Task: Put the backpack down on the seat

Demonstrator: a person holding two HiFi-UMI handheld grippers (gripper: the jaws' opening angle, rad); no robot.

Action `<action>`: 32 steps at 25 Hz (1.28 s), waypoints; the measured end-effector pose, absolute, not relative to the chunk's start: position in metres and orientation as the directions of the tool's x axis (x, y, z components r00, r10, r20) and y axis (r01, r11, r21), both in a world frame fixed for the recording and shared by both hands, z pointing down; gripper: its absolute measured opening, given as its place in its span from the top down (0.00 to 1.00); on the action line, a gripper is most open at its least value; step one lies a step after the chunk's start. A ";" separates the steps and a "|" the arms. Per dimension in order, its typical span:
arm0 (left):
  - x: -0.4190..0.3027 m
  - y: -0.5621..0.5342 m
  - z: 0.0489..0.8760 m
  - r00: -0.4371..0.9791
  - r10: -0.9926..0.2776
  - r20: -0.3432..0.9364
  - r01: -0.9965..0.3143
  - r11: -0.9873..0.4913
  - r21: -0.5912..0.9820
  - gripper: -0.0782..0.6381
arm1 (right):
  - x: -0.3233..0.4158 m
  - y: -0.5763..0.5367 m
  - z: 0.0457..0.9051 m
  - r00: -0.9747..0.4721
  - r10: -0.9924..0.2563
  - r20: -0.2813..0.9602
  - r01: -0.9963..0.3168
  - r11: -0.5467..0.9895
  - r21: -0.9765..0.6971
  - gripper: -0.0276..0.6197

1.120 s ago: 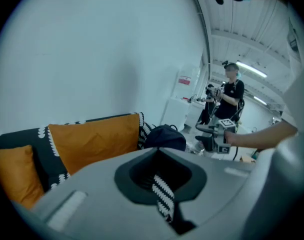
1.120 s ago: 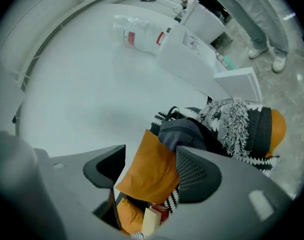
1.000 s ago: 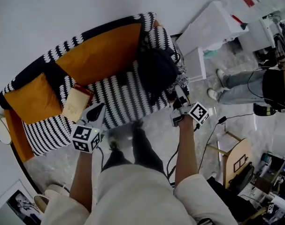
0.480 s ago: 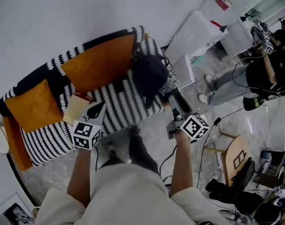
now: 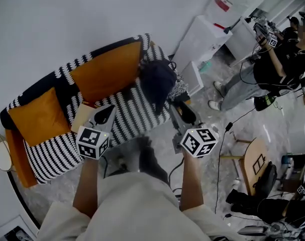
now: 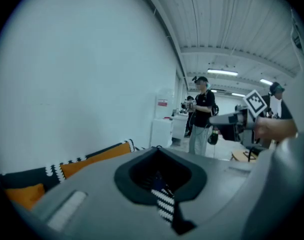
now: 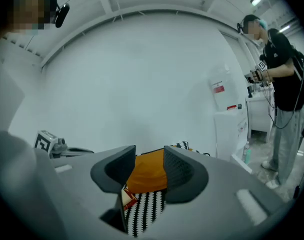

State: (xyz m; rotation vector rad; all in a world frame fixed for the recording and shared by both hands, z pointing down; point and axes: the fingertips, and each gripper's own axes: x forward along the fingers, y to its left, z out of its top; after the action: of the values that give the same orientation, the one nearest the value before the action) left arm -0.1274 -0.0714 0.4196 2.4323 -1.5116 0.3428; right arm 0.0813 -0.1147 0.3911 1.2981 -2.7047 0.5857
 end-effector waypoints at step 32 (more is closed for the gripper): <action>-0.112 0.033 0.287 0.550 -0.810 0.204 -0.783 -0.585 -0.213 0.89 | 0.032 0.013 0.286 -0.588 -0.761 0.273 -0.782 0.622 0.050 0.95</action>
State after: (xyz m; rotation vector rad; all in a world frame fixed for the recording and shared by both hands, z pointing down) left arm -0.1121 0.0332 0.2873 2.8501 -1.4695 0.4574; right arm 0.0322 0.0130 0.2857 1.2549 -2.5794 0.1098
